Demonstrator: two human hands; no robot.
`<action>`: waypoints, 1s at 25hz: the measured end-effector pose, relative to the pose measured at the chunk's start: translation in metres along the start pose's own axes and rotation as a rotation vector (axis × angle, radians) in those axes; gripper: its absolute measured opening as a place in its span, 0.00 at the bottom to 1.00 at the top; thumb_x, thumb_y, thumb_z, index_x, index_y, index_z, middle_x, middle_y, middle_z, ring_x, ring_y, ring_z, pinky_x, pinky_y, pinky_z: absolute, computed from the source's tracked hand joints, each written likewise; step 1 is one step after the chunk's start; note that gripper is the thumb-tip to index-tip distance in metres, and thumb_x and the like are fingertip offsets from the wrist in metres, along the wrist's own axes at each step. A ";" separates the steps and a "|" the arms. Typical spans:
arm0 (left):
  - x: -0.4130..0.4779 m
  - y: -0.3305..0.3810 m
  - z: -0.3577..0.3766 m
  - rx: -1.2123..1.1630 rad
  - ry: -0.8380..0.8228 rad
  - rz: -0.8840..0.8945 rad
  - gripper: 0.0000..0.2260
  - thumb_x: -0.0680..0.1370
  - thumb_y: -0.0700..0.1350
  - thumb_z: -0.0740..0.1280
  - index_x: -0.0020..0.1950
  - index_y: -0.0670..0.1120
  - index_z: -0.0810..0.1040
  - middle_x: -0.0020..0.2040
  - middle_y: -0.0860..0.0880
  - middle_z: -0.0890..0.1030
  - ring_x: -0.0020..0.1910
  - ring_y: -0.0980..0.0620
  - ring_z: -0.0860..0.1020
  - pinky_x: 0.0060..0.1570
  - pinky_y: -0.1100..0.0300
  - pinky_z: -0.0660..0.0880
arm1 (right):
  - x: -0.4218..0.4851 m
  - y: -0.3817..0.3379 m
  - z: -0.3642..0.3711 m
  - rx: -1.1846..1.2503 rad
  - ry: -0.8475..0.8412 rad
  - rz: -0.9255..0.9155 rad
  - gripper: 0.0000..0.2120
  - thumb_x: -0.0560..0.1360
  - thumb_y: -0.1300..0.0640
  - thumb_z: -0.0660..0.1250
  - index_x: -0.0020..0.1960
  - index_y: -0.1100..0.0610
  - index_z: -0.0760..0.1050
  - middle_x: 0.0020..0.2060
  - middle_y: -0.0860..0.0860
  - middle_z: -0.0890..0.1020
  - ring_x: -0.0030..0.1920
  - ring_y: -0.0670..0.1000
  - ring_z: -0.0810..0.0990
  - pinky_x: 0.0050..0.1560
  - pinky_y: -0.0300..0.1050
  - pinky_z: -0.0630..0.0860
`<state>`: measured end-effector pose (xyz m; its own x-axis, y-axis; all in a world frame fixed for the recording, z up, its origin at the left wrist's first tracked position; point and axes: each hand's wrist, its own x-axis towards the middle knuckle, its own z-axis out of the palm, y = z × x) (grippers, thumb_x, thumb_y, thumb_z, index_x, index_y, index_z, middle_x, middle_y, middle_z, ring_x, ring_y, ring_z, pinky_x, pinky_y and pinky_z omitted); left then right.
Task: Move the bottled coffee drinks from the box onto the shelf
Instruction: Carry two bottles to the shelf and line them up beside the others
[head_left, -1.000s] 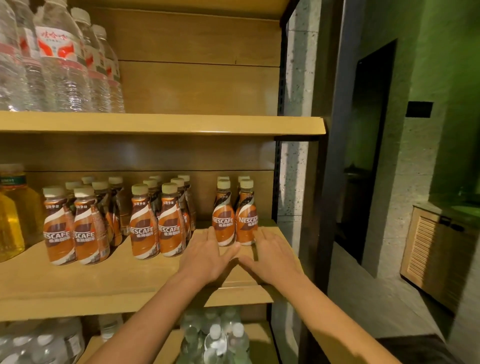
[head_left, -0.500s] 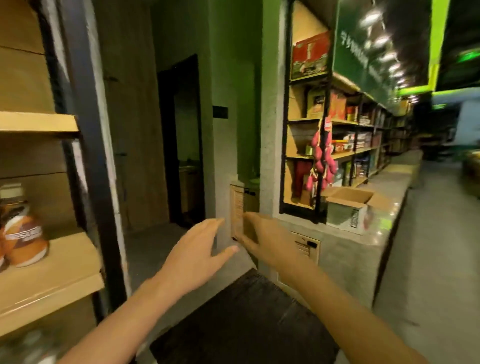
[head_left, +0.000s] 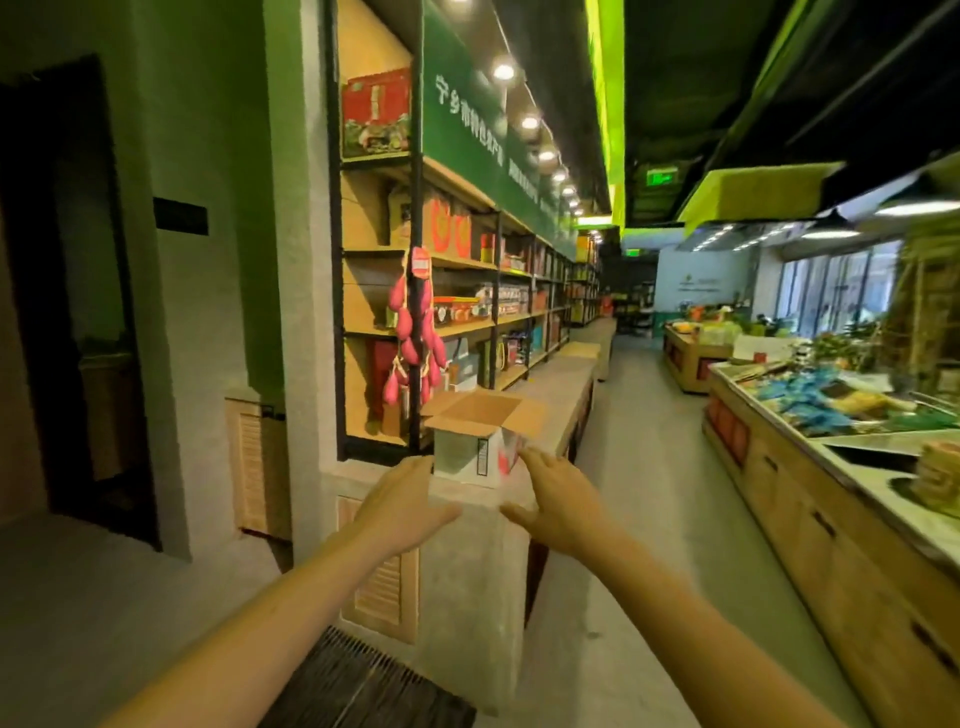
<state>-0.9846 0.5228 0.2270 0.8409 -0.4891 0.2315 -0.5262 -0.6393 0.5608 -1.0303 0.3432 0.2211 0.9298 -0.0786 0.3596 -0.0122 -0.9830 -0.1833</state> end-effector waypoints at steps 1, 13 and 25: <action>0.031 0.009 0.016 0.000 0.018 -0.015 0.26 0.76 0.49 0.67 0.72 0.46 0.64 0.71 0.48 0.67 0.69 0.48 0.67 0.62 0.59 0.66 | 0.017 0.026 -0.003 -0.037 -0.003 0.000 0.35 0.75 0.42 0.63 0.76 0.55 0.54 0.75 0.53 0.61 0.73 0.55 0.63 0.71 0.50 0.62; 0.369 0.022 0.159 0.163 0.028 -0.009 0.29 0.72 0.56 0.68 0.69 0.48 0.65 0.68 0.48 0.70 0.66 0.46 0.69 0.63 0.51 0.69 | 0.259 0.253 0.053 -0.089 -0.024 0.059 0.32 0.76 0.45 0.63 0.73 0.59 0.58 0.70 0.56 0.66 0.68 0.58 0.67 0.69 0.52 0.65; 0.718 -0.037 0.200 0.204 0.027 -0.037 0.28 0.71 0.60 0.67 0.66 0.49 0.69 0.63 0.48 0.74 0.61 0.46 0.73 0.60 0.48 0.72 | 0.560 0.403 0.132 -0.069 -0.041 -0.002 0.34 0.76 0.47 0.63 0.75 0.59 0.54 0.74 0.56 0.62 0.72 0.58 0.63 0.71 0.51 0.61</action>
<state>-0.3868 0.0768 0.2132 0.8620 -0.4484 0.2362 -0.5069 -0.7648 0.3976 -0.4658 -0.0749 0.2281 0.9440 -0.0707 0.3222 -0.0339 -0.9924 -0.1184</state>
